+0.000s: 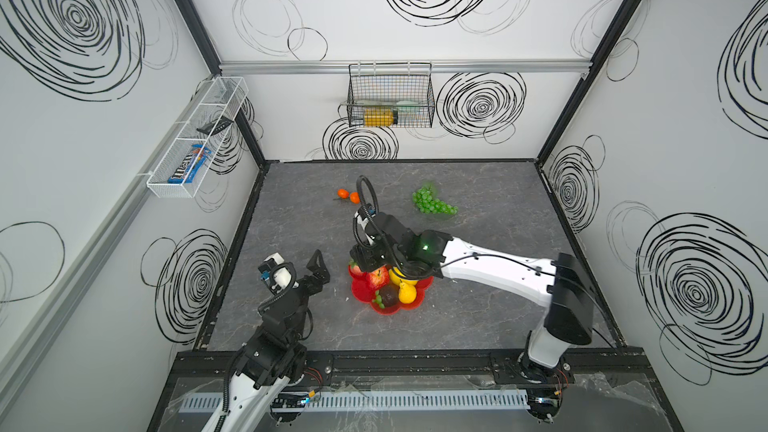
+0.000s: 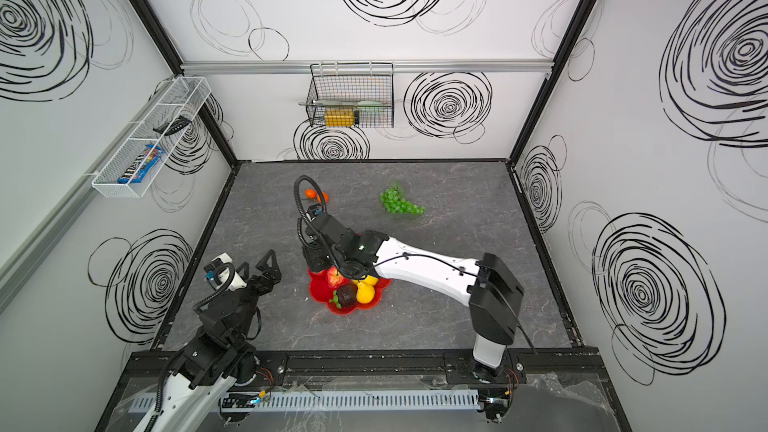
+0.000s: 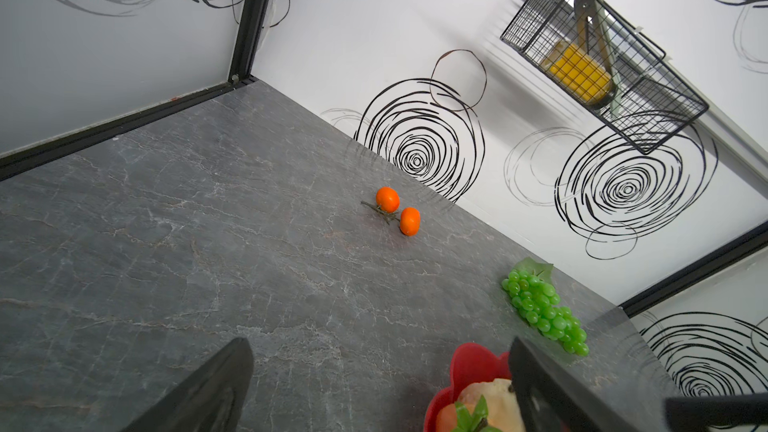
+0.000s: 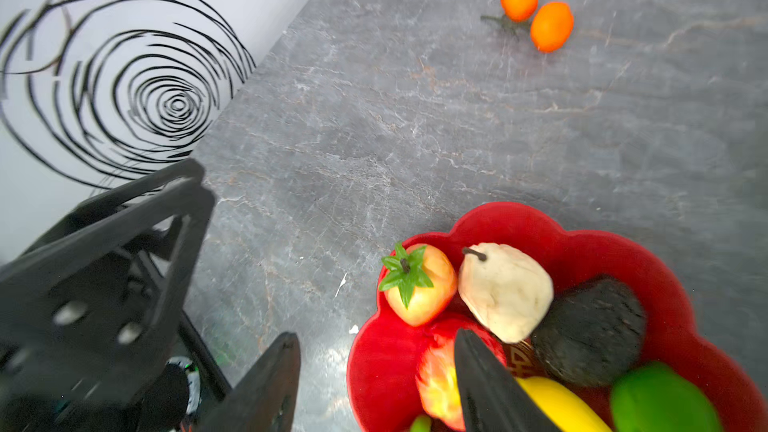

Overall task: Place and organize the fake fruits in the fruit bowl
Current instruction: 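Raise the right gripper away from the bowl while left reaches toward the orange tomatoes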

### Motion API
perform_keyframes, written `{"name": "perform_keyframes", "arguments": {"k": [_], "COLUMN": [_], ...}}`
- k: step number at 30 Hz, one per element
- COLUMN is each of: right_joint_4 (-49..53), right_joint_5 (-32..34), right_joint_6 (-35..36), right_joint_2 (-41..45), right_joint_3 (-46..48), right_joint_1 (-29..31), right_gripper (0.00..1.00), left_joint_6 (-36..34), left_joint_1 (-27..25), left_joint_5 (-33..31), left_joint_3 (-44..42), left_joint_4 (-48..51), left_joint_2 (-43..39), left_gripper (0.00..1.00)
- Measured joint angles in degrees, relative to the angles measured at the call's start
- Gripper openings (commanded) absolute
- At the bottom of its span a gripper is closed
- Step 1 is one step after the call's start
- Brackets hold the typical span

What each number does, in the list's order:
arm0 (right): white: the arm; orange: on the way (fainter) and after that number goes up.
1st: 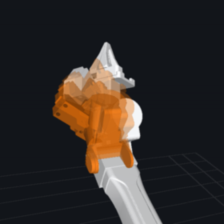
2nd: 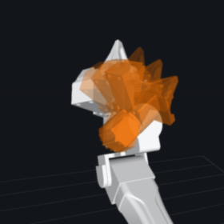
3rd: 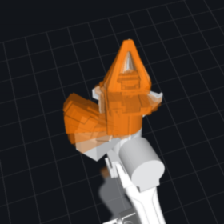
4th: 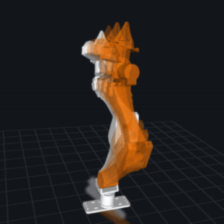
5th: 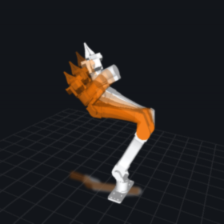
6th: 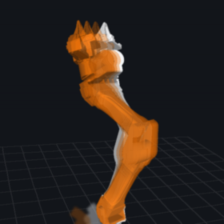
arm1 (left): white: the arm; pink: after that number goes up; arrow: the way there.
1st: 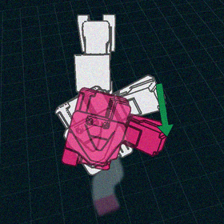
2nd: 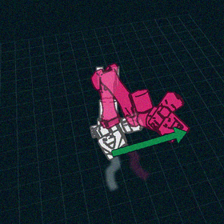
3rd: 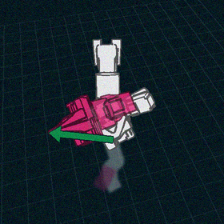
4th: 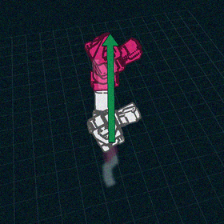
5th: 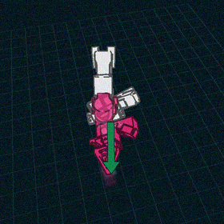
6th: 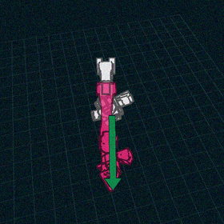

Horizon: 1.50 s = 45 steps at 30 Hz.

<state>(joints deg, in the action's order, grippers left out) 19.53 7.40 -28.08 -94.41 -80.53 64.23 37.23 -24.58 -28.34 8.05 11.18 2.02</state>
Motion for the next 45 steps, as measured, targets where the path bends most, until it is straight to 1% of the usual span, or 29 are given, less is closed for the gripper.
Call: {"name": "perform_keyframes", "arguments": {"k": [3, 6, 8, 11, 13, 16, 18, 20, 24, 28, 31, 36, 40, 44, 45], "right_joint_4": [-3.89, -8.13, -10.6, -14.25, -16.44, -20.17, -23.1, -25.94, -30.8, -34.8, -36.96, -38.91, -39.56, -39.76, -39.85], "right_joint_5": [1.99, 4.33, 4.9, 5.35, 5.84, 5.57, 4.92, 4.13, 2.97, 2.05, 1.6, 1.18, 0.81, 0.66, 0.61], "right_joint_6": [2.47, 4.81, 5.53, 5.77, 5.79, 5.6, 5.25, 4.96, 4.81, 4.76, 4.74, 4.31, 3.69, 3.28, 3.23], "right_joint_2": [10.08, 21.33, 27.58, 35.56, 40.17, 45.05, 47.1, 48.41, 49.92, 51.63, 52.11, 52.17, 52.06, 51.78, 51.71], "right_joint_3": [8.37, 19.47, 26.05, 35.26, 41.18, 48.76, 53.53, 57.94, 65.16, 68.85, 69.31, 69.31, 69.31, 69.31, 69.31], "right_joint_1": [-0.15, -1.66, -4.72, -11.5, -15.74, -19.54, -21.57, -23.1, -24.35, -24.46, -24.46, -24.57, -24.81, -24.83, -24.83], "right_gripper": [0.72, 0.77, 0.79, 0.82, 0.83, 0.85, 0.85, 0.86, 0.86, 0.86, 0.87, 0.89, 0.89, 0.89, 0.89], "left_joint_6": [1.2, 2.45, 2.89, 3.23, 3.26, 3.08, 2.86, 2.75, 2.67, 2.62, 2.67, 1.79, -0.55, -3.52, -4.35], "left_joint_1": [0.0, 0.0, 0.0, 0.0, 0.0, 0.17, 1.09, 3.06, 8.57, 12.61, 14.29, 14.97, 14.08, 12.98, 12.76], "left_joint_5": [2.08, 4.33, 5.55, 6.93, 7.61, 8.22, 9.16, 10.51, 14.95, 18.53, 20.2, 21.68, 20.65, 18.69, 18.21], "left_joint_3": [0.09, 1.49, 3.3, 7.02, 9.77, 14.78, 18.67, 22.73, 30.86, 39.71, 45.7, 58.47, 68.76, 77.29, 78.97], "left_joint_4": [-2.47, -5.42, -7.28, -10.27, -12.46, -14.78, -15.8, -17.09, -18.64, -18.49, -17.77, -13.7, -8.39, -2.62, -1.31], "left_joint_2": [3.65, 11.67, 18.23, 28.96, 35.71, 45.75, 52.04, 58.16, 70.4, 82.31, 89.92, 102.07, 109.55, 115.12, 116.32], "left_gripper": [0.97, 0.97, 0.97, 0.98, 0.98, 0.98, 0.99, 0.98, 0.94, 0.86, 0.84, 0.84, 0.84, 0.8, 0.78]}}
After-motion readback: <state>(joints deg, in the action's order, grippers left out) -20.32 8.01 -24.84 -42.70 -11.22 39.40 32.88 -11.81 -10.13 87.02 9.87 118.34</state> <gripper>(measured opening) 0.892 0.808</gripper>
